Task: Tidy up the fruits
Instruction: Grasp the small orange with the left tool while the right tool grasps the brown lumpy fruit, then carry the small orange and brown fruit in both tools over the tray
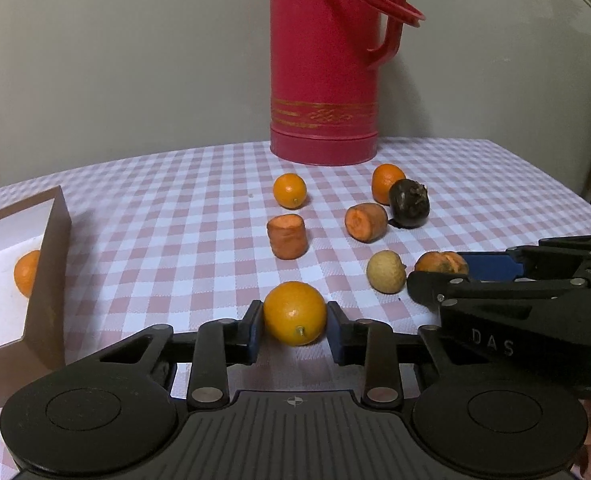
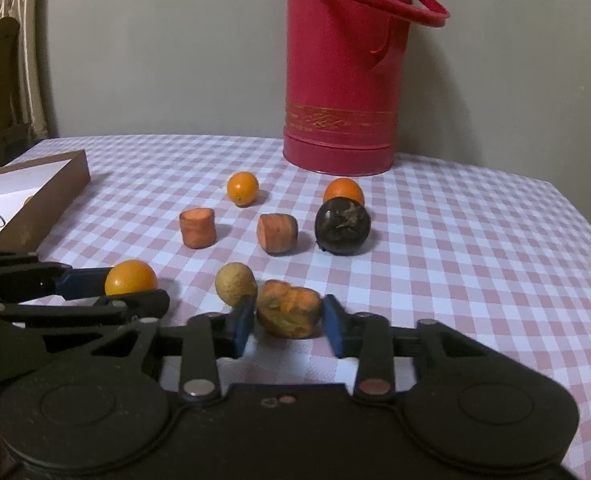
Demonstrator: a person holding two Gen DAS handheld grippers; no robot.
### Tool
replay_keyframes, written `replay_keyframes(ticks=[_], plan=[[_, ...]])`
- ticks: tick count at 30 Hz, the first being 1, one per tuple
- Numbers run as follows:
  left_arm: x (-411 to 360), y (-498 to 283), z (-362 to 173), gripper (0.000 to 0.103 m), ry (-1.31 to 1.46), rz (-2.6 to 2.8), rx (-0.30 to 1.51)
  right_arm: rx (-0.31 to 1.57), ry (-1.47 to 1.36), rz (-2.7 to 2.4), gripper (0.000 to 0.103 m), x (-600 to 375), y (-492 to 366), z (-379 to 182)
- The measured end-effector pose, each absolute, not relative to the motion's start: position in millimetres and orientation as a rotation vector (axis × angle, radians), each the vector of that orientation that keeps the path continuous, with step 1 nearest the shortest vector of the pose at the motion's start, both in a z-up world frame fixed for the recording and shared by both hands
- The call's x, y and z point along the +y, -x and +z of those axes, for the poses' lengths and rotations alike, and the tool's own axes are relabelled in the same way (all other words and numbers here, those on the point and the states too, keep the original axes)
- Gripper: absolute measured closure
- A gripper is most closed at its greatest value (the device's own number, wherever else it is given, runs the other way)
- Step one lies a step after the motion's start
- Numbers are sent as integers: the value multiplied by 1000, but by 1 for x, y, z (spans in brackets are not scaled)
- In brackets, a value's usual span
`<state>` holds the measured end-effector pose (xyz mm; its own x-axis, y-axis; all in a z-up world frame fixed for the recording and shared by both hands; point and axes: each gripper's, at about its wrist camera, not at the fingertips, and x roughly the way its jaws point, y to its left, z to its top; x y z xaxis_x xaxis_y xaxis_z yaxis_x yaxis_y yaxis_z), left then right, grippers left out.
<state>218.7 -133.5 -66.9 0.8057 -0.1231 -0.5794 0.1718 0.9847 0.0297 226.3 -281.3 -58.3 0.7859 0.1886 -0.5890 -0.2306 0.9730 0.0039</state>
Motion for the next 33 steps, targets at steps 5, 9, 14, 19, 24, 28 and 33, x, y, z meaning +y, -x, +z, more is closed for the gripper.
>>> replay_keyframes(ticks=[5, 9, 14, 19, 24, 28, 33], plan=[[-131, -213, -65, 71, -74, -161, 585, 615, 80, 217, 77, -280, -224, -56], [-127, -205, -58, 71, -81, -157, 553, 579, 97, 203, 77, -278, -215, -49], [-113, -188, -45, 71, -75, -152, 519, 539, 98, 186, 77, -279, -199, -36], [-95, -173, -33, 71, -67, -137, 497, 513, 100, 178, 77, -275, -183, -25], [-79, -158, -21, 71, -72, -117, 467, 498, 106, 183, 77, -263, -172, -19], [-67, -140, -12, 71, -87, -106, 439, 483, 115, 195, 77, -252, -152, -14], [-46, -116, -8, 71, -83, -83, 427, 458, 114, 227, 77, -239, -127, -6]])
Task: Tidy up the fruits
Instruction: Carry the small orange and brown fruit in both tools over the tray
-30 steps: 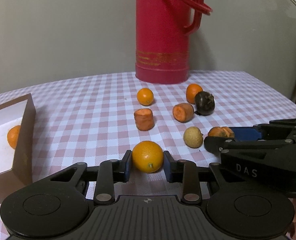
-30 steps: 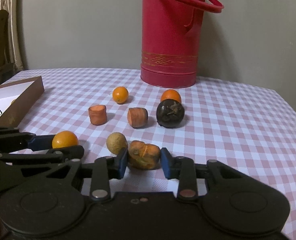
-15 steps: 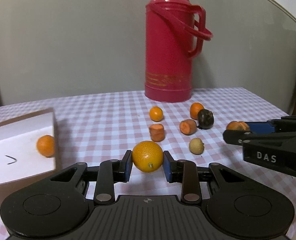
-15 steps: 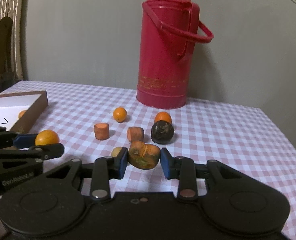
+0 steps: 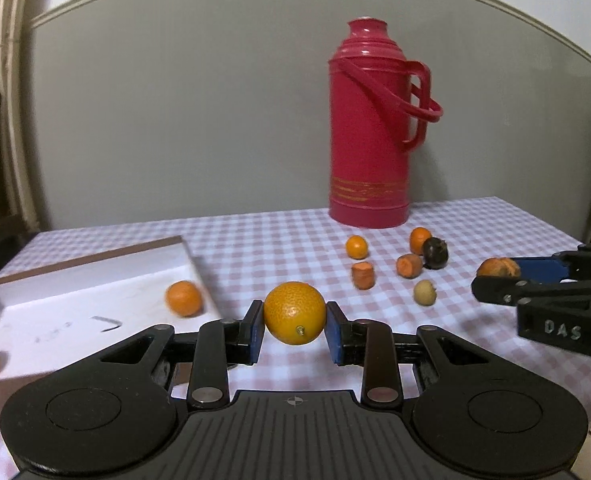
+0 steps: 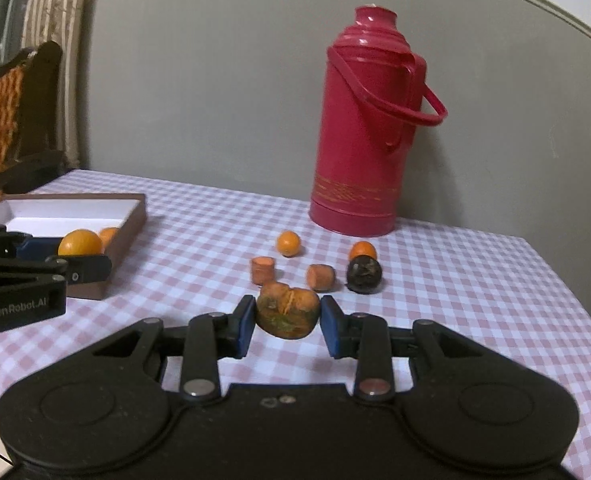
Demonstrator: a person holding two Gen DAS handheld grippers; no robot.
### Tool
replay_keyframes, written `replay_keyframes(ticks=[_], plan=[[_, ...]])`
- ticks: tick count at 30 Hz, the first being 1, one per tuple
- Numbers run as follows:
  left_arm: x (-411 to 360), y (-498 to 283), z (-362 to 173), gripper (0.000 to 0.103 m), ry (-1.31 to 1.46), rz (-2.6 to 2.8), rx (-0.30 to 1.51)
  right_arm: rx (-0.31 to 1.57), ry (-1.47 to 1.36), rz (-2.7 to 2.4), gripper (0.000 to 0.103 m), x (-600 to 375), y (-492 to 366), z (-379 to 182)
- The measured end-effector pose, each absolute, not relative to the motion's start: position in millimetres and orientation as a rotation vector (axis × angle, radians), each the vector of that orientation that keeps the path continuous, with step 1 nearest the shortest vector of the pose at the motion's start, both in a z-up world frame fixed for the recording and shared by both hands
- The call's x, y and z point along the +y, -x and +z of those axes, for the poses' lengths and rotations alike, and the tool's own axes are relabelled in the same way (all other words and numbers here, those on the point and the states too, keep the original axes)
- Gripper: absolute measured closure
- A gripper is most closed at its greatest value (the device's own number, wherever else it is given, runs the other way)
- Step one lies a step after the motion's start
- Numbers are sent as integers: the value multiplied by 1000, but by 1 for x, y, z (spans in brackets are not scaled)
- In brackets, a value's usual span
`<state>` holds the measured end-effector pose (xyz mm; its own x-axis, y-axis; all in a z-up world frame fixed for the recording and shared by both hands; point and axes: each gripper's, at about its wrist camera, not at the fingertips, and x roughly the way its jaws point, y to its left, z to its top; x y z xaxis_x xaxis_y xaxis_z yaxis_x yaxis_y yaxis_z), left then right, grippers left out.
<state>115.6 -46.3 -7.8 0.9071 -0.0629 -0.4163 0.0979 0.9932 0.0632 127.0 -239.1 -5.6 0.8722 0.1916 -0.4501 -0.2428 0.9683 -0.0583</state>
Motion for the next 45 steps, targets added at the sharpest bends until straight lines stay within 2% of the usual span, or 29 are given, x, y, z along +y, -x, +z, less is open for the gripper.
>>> replay_keyframes(ticks=[21, 37, 45], plan=[[59, -51, 9, 71, -63, 122, 372, 365, 177, 496, 77, -136, -93, 17], [129, -30, 15, 71, -24, 276, 346, 321, 193, 621, 77, -70, -86, 31], [150, -43, 22, 71, -7, 317, 320, 280, 196, 632, 77, -41, -96, 40]])
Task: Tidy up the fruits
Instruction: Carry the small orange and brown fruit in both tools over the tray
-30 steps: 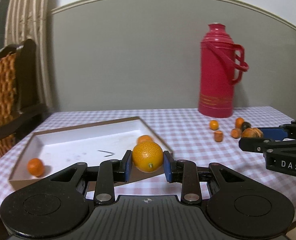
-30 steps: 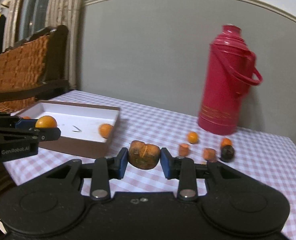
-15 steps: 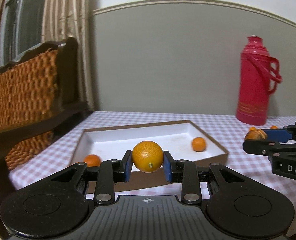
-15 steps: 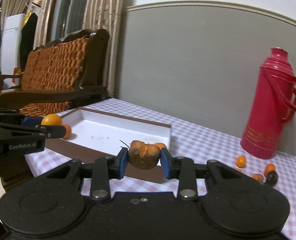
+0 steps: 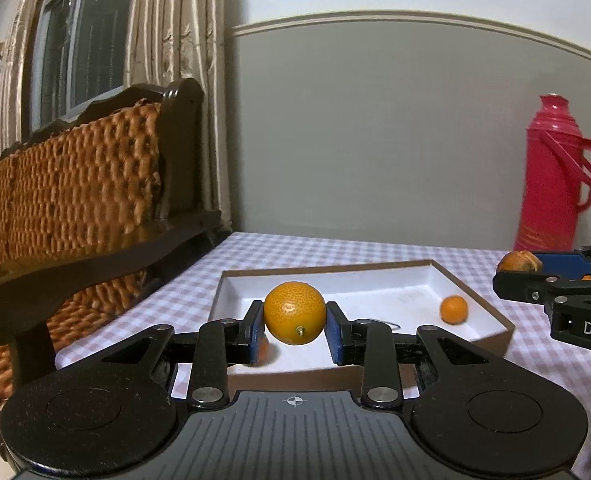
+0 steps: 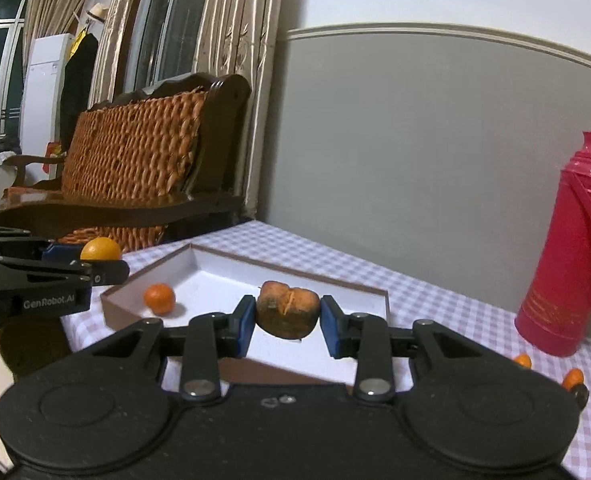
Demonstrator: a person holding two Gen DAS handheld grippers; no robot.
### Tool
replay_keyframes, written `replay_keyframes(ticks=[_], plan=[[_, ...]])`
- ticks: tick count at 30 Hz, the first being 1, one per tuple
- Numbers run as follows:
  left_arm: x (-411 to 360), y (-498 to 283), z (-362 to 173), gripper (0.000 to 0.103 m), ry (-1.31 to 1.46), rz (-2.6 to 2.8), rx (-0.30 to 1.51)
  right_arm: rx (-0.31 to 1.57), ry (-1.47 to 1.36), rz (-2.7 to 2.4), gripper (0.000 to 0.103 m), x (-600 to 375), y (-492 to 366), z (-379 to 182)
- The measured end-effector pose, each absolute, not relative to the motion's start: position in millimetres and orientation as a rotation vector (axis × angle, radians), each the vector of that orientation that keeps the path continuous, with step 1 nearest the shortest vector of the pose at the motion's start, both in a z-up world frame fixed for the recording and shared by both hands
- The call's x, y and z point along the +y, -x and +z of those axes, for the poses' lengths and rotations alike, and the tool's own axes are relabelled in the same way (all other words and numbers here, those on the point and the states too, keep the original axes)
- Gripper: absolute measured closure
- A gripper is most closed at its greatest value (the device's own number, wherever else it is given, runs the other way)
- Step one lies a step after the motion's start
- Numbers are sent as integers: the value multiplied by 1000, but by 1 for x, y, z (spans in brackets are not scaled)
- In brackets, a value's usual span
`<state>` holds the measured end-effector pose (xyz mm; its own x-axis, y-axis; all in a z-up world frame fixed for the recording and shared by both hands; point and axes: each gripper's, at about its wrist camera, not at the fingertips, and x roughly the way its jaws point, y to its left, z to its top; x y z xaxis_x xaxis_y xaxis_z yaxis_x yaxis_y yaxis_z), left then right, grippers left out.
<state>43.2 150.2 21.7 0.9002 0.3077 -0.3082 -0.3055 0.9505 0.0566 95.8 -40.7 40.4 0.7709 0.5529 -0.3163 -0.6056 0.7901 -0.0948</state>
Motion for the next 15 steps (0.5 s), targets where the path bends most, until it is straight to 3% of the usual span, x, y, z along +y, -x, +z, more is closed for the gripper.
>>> replay_keyframes(ticks=[15], plan=[[176, -96, 24, 71, -15, 353, 309, 281, 148, 611, 77, -20, -159, 35]])
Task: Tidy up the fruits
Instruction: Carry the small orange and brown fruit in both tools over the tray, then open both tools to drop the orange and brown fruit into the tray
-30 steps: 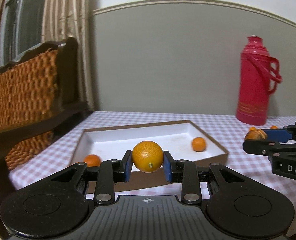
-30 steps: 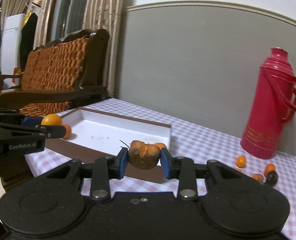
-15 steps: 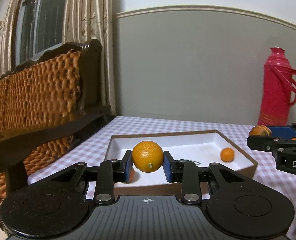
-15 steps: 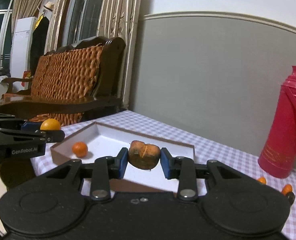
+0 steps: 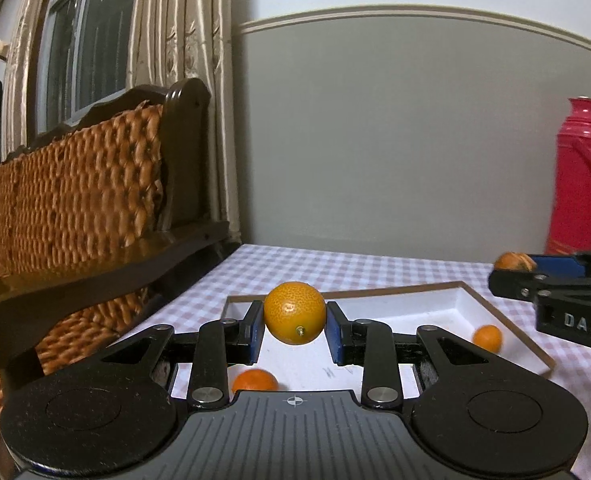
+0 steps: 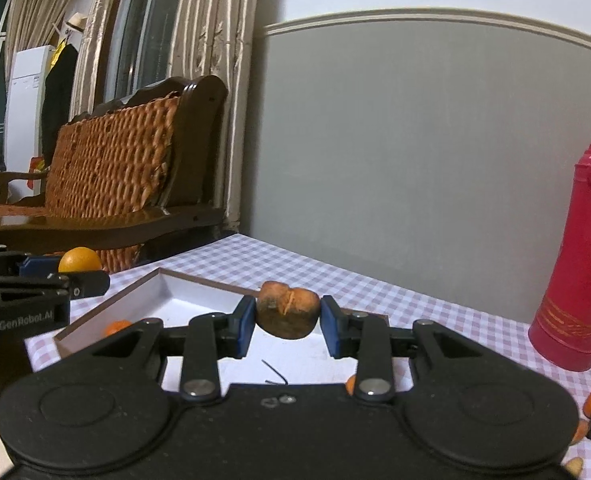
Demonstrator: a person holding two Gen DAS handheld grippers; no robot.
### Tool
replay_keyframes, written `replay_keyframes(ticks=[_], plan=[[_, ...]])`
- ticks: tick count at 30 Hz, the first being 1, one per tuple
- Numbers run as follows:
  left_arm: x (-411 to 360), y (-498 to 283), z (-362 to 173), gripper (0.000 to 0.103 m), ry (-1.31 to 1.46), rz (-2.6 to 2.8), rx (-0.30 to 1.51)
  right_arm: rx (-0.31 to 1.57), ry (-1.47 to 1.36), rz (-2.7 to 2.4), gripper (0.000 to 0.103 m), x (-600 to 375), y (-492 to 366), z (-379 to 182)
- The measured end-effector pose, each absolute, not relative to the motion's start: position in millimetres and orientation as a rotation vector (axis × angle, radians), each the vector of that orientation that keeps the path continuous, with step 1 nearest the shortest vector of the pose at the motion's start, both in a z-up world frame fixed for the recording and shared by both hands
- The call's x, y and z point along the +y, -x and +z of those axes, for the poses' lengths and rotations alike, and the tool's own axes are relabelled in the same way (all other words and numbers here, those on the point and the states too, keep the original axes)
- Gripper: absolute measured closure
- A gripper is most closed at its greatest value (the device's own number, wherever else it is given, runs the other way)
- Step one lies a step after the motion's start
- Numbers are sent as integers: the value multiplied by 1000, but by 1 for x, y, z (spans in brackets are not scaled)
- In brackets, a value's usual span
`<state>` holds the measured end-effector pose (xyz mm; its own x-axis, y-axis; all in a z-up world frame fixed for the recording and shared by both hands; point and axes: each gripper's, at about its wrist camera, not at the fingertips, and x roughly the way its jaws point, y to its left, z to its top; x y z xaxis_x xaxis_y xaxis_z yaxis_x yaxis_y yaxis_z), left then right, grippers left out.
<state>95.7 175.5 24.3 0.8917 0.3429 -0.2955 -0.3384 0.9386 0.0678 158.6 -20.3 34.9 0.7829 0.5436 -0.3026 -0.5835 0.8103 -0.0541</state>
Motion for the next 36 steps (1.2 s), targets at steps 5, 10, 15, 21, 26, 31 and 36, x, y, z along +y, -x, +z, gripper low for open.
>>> replay_keyframes(ticks=[5, 10, 15, 21, 26, 31, 36], plan=[[188, -118, 18, 71, -6, 356, 332, 294, 143, 602, 77, -15, -180, 30], [198, -135, 9, 71, 11, 358, 362, 323, 141, 588, 77, -14, -203, 24], [207, -151, 3, 71, 23, 374, 384, 350, 145, 581, 77, -12, -221, 16], [213, -164, 0, 71, 37, 384, 396, 380, 140, 575, 77, -16, -241, 11], [220, -175, -4, 60, 32, 421, 397, 408, 145, 586, 76, -13, -256, 6], [228, -164, -3, 0, 33, 492, 327, 388, 154, 514, 8, -13, -265, -3], [228, -165, -5, 0, 30, 474, 341, 411, 146, 535, 12, -11, -260, -4]])
